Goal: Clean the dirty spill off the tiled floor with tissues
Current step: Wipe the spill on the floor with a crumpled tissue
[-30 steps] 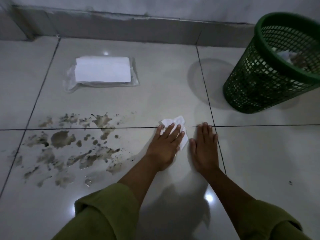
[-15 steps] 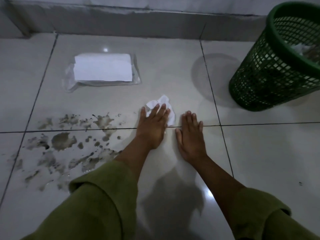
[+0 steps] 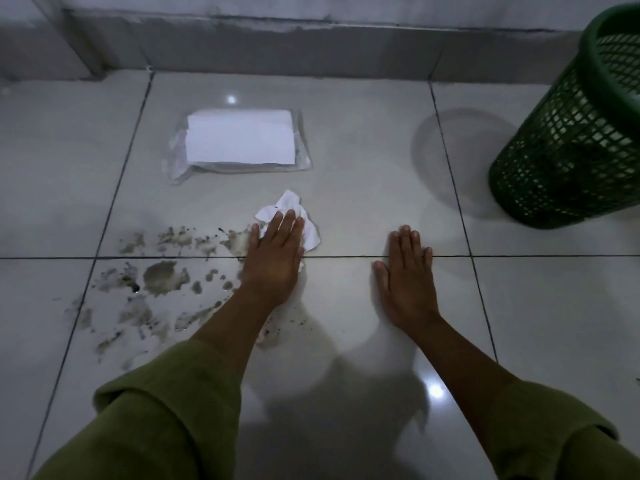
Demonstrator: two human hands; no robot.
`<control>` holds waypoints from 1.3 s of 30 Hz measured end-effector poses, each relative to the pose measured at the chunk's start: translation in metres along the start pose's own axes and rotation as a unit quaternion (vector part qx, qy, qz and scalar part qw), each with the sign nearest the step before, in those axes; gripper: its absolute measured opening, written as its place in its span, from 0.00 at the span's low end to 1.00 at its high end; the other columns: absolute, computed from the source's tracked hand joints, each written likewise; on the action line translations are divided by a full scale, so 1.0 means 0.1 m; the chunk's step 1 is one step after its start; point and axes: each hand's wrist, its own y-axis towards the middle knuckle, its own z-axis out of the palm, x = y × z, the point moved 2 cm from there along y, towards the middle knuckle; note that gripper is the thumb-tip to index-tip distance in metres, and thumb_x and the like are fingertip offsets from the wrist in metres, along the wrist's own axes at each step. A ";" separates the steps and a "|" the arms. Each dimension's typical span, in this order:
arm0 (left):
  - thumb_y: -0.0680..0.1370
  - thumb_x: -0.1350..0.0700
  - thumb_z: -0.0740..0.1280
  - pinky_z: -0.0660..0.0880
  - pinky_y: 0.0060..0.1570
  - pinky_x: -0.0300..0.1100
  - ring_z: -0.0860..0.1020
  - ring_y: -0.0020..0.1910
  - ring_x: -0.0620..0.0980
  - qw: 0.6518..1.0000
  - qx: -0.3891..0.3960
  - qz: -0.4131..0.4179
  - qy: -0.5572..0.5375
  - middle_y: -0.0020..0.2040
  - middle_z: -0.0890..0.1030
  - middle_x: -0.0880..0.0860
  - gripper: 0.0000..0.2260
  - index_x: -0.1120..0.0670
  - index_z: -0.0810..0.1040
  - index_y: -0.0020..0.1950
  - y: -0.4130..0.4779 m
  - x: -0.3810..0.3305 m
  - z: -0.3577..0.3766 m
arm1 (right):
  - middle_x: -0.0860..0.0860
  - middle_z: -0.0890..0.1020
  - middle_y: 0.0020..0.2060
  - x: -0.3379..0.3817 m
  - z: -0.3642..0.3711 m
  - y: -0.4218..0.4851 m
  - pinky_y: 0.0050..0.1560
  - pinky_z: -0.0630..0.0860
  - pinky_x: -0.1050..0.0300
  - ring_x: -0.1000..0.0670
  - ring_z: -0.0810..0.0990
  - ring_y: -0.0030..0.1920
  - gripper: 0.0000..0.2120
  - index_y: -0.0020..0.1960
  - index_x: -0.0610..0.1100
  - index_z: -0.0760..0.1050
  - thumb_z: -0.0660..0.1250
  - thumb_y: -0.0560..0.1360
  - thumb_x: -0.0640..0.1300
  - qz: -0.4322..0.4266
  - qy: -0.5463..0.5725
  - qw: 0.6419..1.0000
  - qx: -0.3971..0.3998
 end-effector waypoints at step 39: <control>0.75 0.53 0.55 0.51 0.67 0.58 0.61 0.73 0.52 0.983 0.009 0.172 0.067 0.73 0.65 0.51 0.24 0.52 0.62 0.72 -1.28 0.02 0.07 | 0.41 0.49 0.76 0.39 -0.01 -0.47 0.75 0.43 0.50 0.45 0.45 0.76 0.26 0.75 0.37 0.49 0.51 0.81 0.47 0.016 0.068 0.996 0.052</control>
